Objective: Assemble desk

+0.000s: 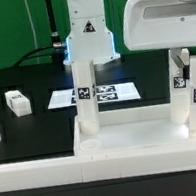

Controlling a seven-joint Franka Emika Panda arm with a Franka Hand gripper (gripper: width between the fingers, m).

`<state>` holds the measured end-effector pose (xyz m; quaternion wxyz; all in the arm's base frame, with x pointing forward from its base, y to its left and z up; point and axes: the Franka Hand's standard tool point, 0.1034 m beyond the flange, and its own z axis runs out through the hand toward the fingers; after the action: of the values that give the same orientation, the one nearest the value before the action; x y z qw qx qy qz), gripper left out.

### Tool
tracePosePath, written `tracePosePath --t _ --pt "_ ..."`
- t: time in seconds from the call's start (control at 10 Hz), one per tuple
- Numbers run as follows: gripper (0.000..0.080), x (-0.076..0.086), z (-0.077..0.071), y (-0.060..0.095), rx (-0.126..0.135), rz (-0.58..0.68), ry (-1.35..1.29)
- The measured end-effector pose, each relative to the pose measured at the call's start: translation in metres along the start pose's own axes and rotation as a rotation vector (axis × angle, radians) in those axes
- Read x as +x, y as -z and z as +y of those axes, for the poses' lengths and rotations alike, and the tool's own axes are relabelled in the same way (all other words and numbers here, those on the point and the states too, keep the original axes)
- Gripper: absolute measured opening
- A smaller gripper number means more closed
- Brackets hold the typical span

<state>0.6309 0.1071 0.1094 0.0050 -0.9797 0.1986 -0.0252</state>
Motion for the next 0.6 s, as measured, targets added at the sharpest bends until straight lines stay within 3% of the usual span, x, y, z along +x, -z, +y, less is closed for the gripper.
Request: tracePosePath --t 0.6 --pt "0.0290 -0.0037 -0.0036 -0.0013 0.046 -0.032 -0.712"
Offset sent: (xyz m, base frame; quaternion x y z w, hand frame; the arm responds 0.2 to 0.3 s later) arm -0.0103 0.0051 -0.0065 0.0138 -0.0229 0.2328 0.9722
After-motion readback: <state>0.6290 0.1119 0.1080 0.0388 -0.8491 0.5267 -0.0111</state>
